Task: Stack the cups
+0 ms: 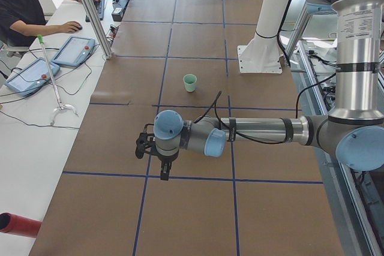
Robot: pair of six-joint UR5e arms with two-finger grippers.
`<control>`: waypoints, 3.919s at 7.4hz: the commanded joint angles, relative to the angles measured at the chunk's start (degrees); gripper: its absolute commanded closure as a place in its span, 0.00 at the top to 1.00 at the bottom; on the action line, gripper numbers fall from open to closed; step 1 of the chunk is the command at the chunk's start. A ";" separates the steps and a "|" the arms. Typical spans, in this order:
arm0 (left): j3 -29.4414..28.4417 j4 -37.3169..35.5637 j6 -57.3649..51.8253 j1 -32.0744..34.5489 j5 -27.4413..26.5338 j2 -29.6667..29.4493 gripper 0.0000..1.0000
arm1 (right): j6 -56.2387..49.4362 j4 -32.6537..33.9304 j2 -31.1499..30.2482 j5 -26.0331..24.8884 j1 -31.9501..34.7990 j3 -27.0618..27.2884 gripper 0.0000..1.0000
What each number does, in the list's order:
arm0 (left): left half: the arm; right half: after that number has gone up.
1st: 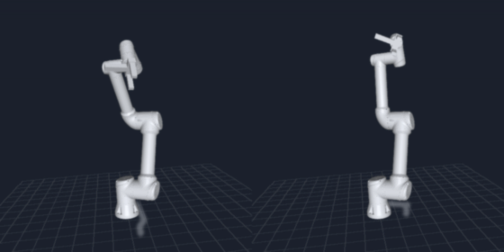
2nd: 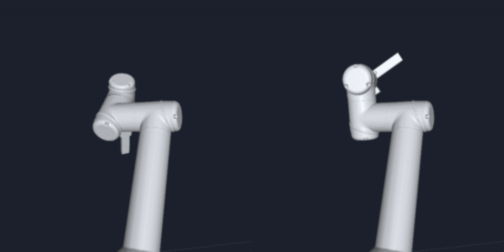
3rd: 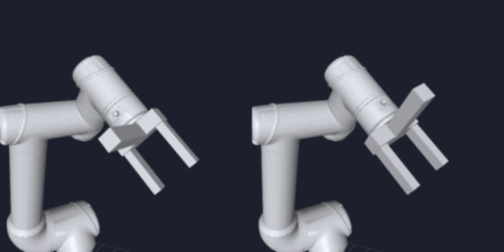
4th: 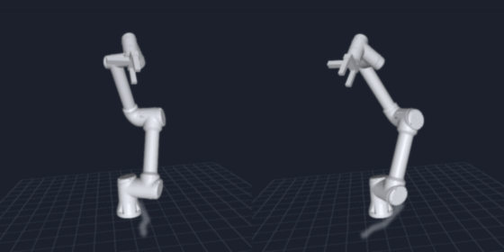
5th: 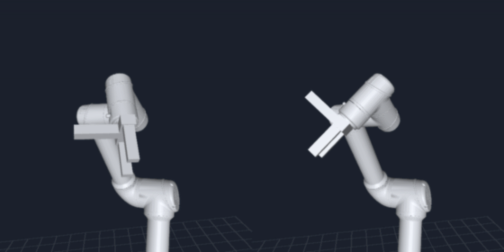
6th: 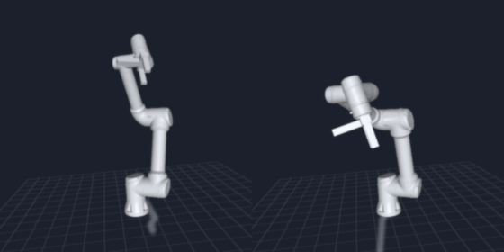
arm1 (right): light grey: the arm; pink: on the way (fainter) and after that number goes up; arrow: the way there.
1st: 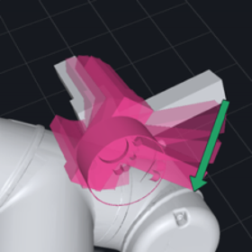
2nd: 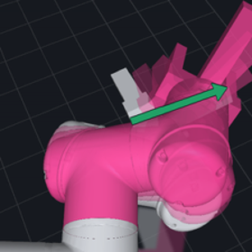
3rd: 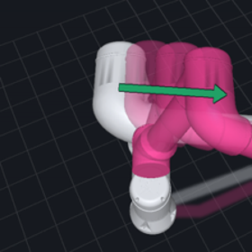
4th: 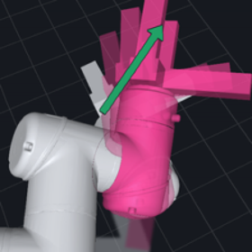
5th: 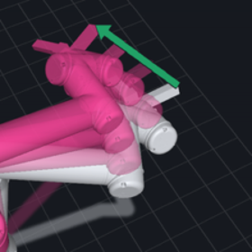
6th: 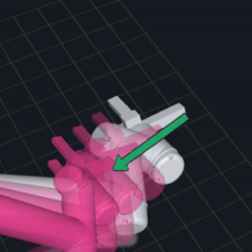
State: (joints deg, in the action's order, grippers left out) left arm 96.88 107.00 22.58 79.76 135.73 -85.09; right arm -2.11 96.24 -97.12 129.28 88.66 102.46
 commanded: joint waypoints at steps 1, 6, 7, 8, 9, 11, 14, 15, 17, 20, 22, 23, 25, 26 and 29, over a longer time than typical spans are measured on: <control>4.28 2.86 17.19 -8.63 -0.90 0.18 1.00 | 0.00 -0.09 0.00 -0.08 0.03 -0.07 1.00; 2.88 9.71 26.11 -18.58 -4.24 2.29 1.00 | 0.00 0.00 0.00 -0.08 0.03 0.02 1.00; 2.01 10.59 26.37 -19.81 -4.85 2.38 1.00 | 0.00 0.00 0.00 -0.08 0.03 0.02 1.00; 1.39 10.68 26.81 -21.38 -4.95 2.38 0.98 | 0.00 0.00 0.00 0.01 0.03 -0.07 1.00; 1.21 10.69 26.73 -22.01 -4.95 2.30 0.87 | 0.00 0.00 0.00 0.01 0.03 0.02 1.00; 1.04 10.69 26.73 -22.01 -4.86 1.86 0.14 | 0.00 0.00 0.00 0.01 0.03 0.02 1.00; 2.77 9.64 26.91 -21.23 -3.72 1.59 0.00 | 0.00 0.00 0.00 0.01 0.03 0.02 1.00; 5.05 8.59 27.25 -21.14 -2.76 1.51 0.00 | 0.00 0.00 0.00 0.01 0.03 0.02 1.00; 9.37 6.82 35.46 -21.22 -2.66 -1.37 0.00 | 0.00 -0.09 0.00 0.01 0.03 0.02 1.00; 14.90 6.64 57.60 -23.67 -1.53 -9.64 0.00 | 0.00 0.00 0.00 -0.08 0.03 0.02 1.00; 16.15 6.30 69.30 -30.95 -1.96 -12.45 0.00 | 0.00 0.00 0.00 0.01 0.03 0.02 1.00; 16.06 4.99 70.23 -31.41 -1.96 -14.12 0.00 | 0.00 0.00 0.00 0.01 0.03 -0.07 1.00; 16.06 3.48 71.64 -32.64 -2.22 -15.11 0.00 | 0.00 0.00 0.00 0.01 0.03 0.02 1.00; 15.80 3.48 71.64 -32.74 -4.66 -15.11 0.00 | 0.00 -0.09 0.00 0.01 0.03 0.02 1.00; 15.19 3.48 71.64 -33.35 -6.00 -15.11 0.00 | 0.00 0.00 0.00 0.01 0.03 0.02 1.00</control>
State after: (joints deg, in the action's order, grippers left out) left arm 112.22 110.52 94.20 46.79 130.00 -100.13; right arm -2.11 96.23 -97.12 129.29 88.68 102.46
